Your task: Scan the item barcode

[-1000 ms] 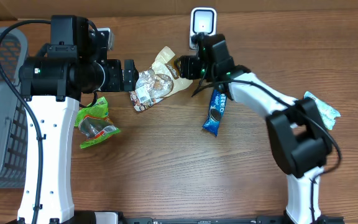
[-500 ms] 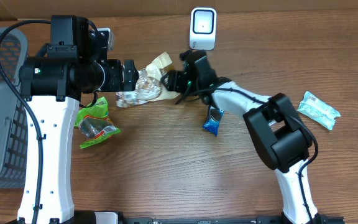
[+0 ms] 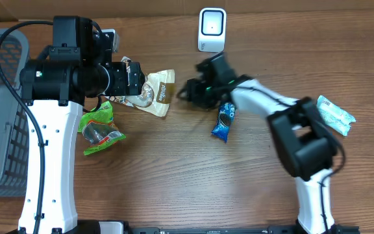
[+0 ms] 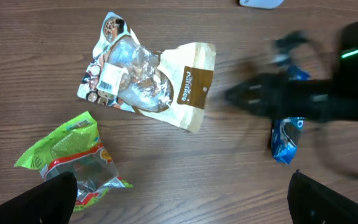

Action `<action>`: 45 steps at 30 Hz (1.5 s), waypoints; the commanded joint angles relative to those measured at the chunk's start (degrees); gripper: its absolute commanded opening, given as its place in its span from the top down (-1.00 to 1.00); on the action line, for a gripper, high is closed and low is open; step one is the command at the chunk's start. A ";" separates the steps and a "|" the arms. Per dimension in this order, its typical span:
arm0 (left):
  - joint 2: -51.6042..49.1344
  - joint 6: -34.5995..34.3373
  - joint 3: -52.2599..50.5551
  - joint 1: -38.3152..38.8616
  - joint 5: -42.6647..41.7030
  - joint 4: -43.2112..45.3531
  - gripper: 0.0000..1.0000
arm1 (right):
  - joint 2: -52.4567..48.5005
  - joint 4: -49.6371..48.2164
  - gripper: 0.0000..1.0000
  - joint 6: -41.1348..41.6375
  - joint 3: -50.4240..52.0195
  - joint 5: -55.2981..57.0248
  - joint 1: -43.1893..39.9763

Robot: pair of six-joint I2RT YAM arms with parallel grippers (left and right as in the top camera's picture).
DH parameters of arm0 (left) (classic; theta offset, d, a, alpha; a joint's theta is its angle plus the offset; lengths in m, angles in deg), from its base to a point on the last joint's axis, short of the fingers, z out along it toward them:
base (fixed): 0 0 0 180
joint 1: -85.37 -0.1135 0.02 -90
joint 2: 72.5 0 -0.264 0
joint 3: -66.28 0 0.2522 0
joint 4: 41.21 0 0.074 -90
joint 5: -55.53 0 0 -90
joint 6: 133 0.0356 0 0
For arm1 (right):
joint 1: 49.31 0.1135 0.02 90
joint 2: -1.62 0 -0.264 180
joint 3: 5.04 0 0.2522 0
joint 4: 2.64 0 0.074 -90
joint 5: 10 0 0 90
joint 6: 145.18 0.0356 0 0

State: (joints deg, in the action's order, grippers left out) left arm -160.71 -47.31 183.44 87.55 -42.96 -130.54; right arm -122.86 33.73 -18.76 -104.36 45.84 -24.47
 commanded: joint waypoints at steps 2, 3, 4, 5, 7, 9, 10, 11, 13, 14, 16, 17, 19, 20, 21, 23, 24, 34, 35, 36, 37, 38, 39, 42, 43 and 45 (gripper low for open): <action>-0.24 -0.61 -0.15 0.00 0.09 -0.04 -1.00 | 12.98 12.94 -0.14 -7.93 -0.72 2.03 -6.23; -0.24 -0.61 -0.15 0.00 0.09 -0.04 -0.99 | 15.04 16.81 -0.17 -9.70 -0.72 4.07 -7.30; -0.24 -0.61 -0.15 0.00 0.09 -0.04 -1.00 | 17.09 20.76 -0.20 -11.41 -0.72 6.43 -8.33; -0.24 -0.61 -0.15 0.00 0.09 -0.04 -1.00 | 18.93 24.20 -0.24 -12.55 -0.72 8.90 -9.03; -0.24 -0.61 -0.15 0.00 0.09 -0.04 -1.00 | 20.81 28.92 -0.29 -12.94 -0.72 13.27 -9.20; -0.24 -0.61 -0.15 0.00 0.09 -0.04 -1.00 | 21.03 33.14 -0.27 -12.90 -0.68 16.79 -8.37; -0.24 -0.61 -0.15 0.00 0.09 -0.04 -1.00 | 20.79 34.62 -0.21 -12.87 -0.28 18.18 -7.61; -0.24 -0.61 -0.15 0.00 0.09 -0.04 -0.99 | 20.70 35.04 -0.10 -12.63 0.61 19.21 -6.71; -0.24 -0.61 -0.15 0.00 0.11 -0.04 -1.00 | 20.65 33.94 -0.02 -11.58 3.17 20.15 -4.74; -0.24 -0.61 -0.15 0.00 0.09 -0.04 -0.99 | 20.65 32.79 -0.01 -10.67 4.61 20.41 -3.63; -0.24 -0.61 -0.15 0.00 0.09 -0.04 -1.00 | 20.65 29.97 0.00 -9.09 7.43 21.66 -1.25; -0.24 -0.61 -0.15 0.00 0.09 -0.04 -1.00 | 20.65 28.39 -0.01 -8.24 8.90 22.97 0.09; -0.24 -0.61 -0.15 0.00 0.09 -0.04 -0.99 | 20.63 26.27 -0.01 -6.95 10.99 26.27 2.32; -0.24 -0.61 -0.15 0.00 0.09 -0.04 -0.99 | 20.63 25.44 0.00 -6.34 11.96 28.30 3.28; -0.24 -0.61 -0.15 0.00 0.09 -0.04 -0.99 | 20.65 24.63 0.00 -6.14 12.81 30.36 4.20; -0.24 -0.61 -0.15 0.00 0.09 -0.04 -1.00 | 20.52 23.65 -0.01 -6.16 13.99 32.89 5.42; -0.24 -0.61 -0.15 0.00 0.09 -0.04 -0.99 | 20.48 23.37 0.00 -6.19 14.38 33.53 5.81; -0.24 -0.61 -0.15 0.00 0.09 -0.04 -1.00 | 18.32 18.03 0.08 -7.37 18.58 37.31 6.93; -0.24 -0.61 -0.15 0.00 0.09 -0.04 -0.99 | 18.18 17.33 0.09 -8.09 18.93 37.31 6.95; -0.24 -0.61 -0.15 0.00 0.09 -0.04 -1.00 | 18.10 16.81 0.10 -8.46 19.19 37.33 6.97; -0.24 -0.61 -0.15 0.00 0.09 -0.04 -0.99 | 18.08 16.22 0.13 -8.66 19.52 37.33 6.97; -0.24 -0.61 -0.15 0.00 0.09 -0.04 -1.00 | 18.05 15.72 0.17 -8.83 19.78 37.35 6.97; -0.24 -0.61 -0.15 0.00 0.09 -0.04 -1.00 | 18.05 15.15 0.24 -8.81 20.17 37.35 6.97; -0.24 -0.61 -0.15 0.00 0.09 -0.04 -1.00 | 18.05 14.23 0.43 -8.81 21.29 37.46 6.97; -0.24 -0.61 -0.15 0.00 0.09 -0.04 -1.00 | 18.05 14.16 0.49 -8.81 21.64 37.59 6.97; -0.24 -0.61 -0.15 0.00 0.11 -0.04 -0.99 | 18.05 14.58 0.63 -8.83 21.99 38.03 6.93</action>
State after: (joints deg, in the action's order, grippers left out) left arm -160.71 -47.31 183.42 87.55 -42.96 -130.58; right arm -104.44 47.90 -27.31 -84.10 82.26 -17.76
